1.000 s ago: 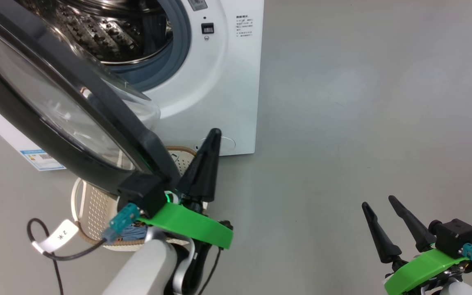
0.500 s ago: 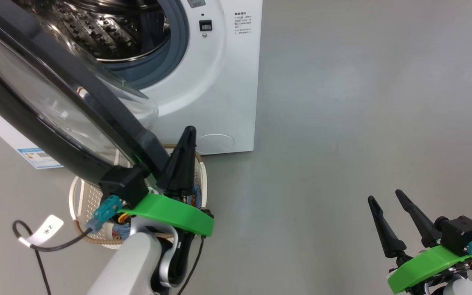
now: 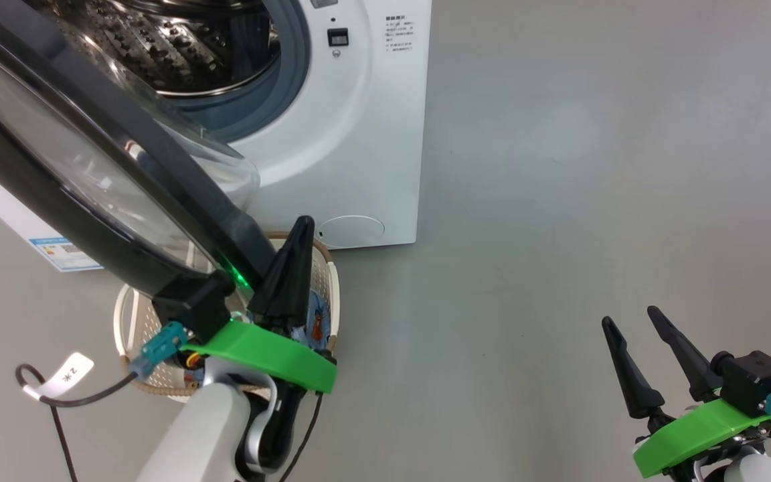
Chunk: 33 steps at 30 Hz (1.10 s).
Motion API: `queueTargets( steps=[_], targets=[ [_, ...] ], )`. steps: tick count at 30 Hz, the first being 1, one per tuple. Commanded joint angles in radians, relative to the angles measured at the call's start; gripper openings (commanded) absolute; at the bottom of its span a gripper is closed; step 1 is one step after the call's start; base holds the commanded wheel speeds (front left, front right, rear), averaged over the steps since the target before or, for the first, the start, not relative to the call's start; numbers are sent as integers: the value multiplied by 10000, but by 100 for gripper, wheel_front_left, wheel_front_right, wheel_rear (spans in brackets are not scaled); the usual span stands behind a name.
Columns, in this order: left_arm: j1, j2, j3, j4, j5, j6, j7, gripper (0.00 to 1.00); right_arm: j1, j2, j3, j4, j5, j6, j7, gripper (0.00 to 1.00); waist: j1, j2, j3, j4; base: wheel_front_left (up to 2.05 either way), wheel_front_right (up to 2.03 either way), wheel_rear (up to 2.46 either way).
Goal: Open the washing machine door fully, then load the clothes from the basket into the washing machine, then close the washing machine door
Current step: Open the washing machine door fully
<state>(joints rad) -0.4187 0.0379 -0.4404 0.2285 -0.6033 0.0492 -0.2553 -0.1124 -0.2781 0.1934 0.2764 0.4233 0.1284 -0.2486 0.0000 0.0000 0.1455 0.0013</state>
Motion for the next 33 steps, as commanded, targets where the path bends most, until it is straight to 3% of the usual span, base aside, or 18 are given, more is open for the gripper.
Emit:
queueTargets(
  steps=[1, 33],
  targets=[
    [-39, 124, 401, -119, -68, -7, -64, 0, -87, -82, 95, -281, -153, 23, -132, 100, 0, 0, 17, 14, 0, 0, 0],
    [873, 128, 1153, -259, 53, -74, -64, 0, 48, -104, -97, -374, -375, 23, -132, 100, 0, 0, -174, 431, 0, 0, 0]
  ],
)
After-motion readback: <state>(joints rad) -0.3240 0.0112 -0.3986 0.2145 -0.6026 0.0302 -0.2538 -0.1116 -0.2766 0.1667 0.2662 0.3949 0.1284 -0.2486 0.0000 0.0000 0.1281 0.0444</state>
